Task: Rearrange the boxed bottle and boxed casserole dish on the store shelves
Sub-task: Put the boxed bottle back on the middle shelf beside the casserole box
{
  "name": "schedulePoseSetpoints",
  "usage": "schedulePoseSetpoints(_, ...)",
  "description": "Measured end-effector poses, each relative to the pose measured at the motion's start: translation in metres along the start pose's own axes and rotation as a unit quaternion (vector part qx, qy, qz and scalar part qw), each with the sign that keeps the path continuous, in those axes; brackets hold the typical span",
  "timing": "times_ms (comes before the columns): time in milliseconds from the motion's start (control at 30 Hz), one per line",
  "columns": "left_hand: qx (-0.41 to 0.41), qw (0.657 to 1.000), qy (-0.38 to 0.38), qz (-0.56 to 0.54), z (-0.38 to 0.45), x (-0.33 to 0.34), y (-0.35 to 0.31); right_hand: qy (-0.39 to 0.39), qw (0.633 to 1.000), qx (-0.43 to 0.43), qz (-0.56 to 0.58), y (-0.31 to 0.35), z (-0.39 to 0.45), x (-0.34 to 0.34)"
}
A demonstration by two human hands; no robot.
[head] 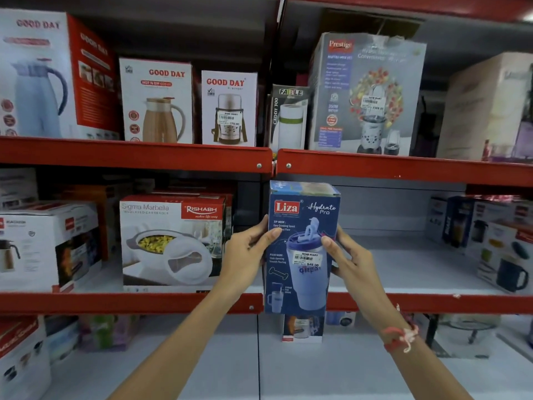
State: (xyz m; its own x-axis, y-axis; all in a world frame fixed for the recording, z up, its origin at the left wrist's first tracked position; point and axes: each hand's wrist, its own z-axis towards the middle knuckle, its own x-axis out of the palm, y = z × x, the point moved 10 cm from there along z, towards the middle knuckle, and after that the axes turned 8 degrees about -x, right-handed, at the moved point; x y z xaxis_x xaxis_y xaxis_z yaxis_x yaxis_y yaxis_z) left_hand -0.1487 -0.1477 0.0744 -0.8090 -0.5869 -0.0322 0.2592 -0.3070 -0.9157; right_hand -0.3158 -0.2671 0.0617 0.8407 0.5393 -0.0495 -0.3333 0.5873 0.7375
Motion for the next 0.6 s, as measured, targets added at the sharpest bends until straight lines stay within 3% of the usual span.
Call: schedulePoseSetpoints(600,-0.02,0.997,-0.031,0.066,0.089,0.028,0.051,-0.011,0.999,0.03,-0.009,-0.1,0.072,-0.023)
